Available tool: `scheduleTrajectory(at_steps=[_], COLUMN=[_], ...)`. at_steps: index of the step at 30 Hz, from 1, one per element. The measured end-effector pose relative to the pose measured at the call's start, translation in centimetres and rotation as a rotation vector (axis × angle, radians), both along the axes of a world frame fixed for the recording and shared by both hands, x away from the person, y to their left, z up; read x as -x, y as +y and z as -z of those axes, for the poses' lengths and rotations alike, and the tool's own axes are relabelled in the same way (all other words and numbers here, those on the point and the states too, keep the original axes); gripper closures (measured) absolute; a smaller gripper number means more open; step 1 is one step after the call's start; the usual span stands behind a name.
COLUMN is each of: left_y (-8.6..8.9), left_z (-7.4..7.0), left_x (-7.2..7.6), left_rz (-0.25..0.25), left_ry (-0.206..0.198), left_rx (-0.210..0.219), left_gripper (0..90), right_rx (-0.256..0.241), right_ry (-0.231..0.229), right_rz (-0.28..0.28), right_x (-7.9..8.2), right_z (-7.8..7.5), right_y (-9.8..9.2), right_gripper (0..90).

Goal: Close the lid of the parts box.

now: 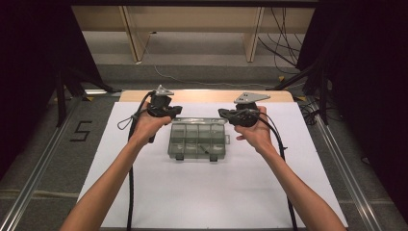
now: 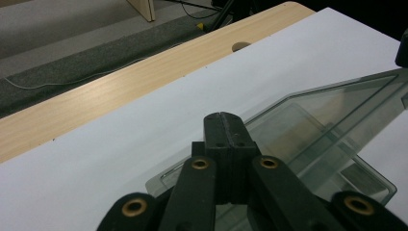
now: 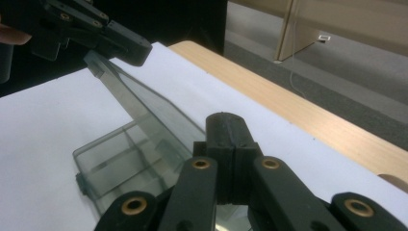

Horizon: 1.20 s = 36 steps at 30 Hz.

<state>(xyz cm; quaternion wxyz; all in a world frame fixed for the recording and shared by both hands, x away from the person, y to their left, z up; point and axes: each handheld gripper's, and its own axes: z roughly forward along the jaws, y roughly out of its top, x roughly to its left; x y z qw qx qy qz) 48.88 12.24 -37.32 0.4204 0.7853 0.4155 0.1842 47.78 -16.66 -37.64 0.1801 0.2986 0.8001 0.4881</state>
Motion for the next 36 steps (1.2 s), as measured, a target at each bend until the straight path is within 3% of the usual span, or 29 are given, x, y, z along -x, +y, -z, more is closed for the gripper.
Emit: scheduleTrajectory(at_steps=[10,12,14,15,17,21,23,24,32,36], left_y=[0.0,0.1,0.2,0.4,0.6,1.2,1.4,1.4,2.2,2.1], left_z=[2.3,3.0,3.5,3.7,4.1,4.6,4.9,5.1,6.0,6.3], left_x=[3.6,4.5,5.1,5.3,5.6,6.1,6.4,6.7,7.8,7.8], left_rz=[0.044,0.045,0.06,0.059,0.047,0.03,0.045,0.041,0.027,0.024], left_ry=[-0.01,-0.018,-0.011,-0.02,-0.023,-0.012,-0.025,-0.026,-0.013,-0.015], left_rx=[0.029,0.073,0.02,0.017,0.045,0.05,0.046,0.065,0.033,0.033], left_gripper=[89.4,89.4,89.4,89.4,89.4,89.4,89.4,89.4,89.4,89.4], right_rx=[0.016,0.04,0.044,0.044,0.046,0.046,0.042,0.045,0.055,0.07], right_ry=[0.051,0.059,0.055,0.061,0.054,0.057,0.054,0.041,0.036,0.06], right_rz=[-0.044,-0.049,-0.05,-0.057,-0.06,-0.065,-0.068,-0.07,-0.083,-0.092], right_x=[1.8,2.2,2.6,2.8,3.1,3.8,4.1,4.1,5.0,5.2], right_z=[2.8,3.4,3.8,4.0,4.3,4.8,4.9,5.0,5.5,5.9], right_y=[-0.4,-0.6,-0.7,-0.7,-0.8,-0.9,-1.0,-1.0,-1.5,-1.4], right_gripper=[90.0,90.0,90.0,90.0,90.0,90.0,90.0,90.0,90.0,90.0])
